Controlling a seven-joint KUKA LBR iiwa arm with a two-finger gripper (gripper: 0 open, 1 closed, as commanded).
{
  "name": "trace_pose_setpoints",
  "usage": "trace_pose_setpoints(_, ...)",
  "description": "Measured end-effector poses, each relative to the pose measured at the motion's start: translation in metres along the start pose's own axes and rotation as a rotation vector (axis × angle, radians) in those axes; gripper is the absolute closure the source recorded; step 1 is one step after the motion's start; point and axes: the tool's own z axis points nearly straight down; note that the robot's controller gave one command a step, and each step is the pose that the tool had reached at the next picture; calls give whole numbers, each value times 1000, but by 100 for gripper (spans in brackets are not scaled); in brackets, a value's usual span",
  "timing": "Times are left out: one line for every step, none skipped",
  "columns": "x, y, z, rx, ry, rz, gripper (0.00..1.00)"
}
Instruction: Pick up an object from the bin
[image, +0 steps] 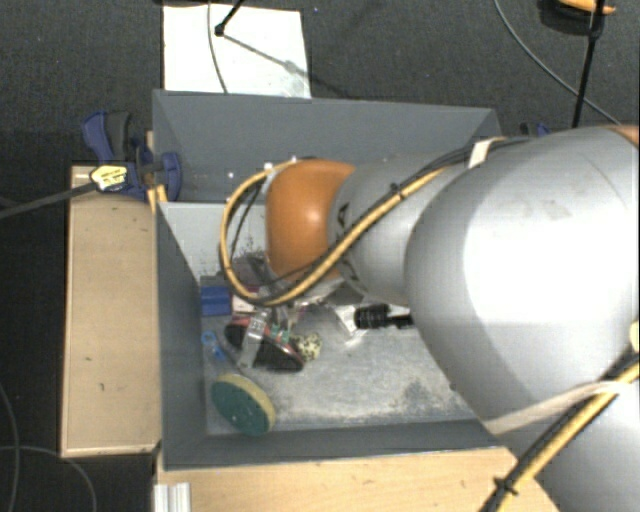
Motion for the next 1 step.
trace_pose_setpoints(0,2,-3,-2,2,-2,100)
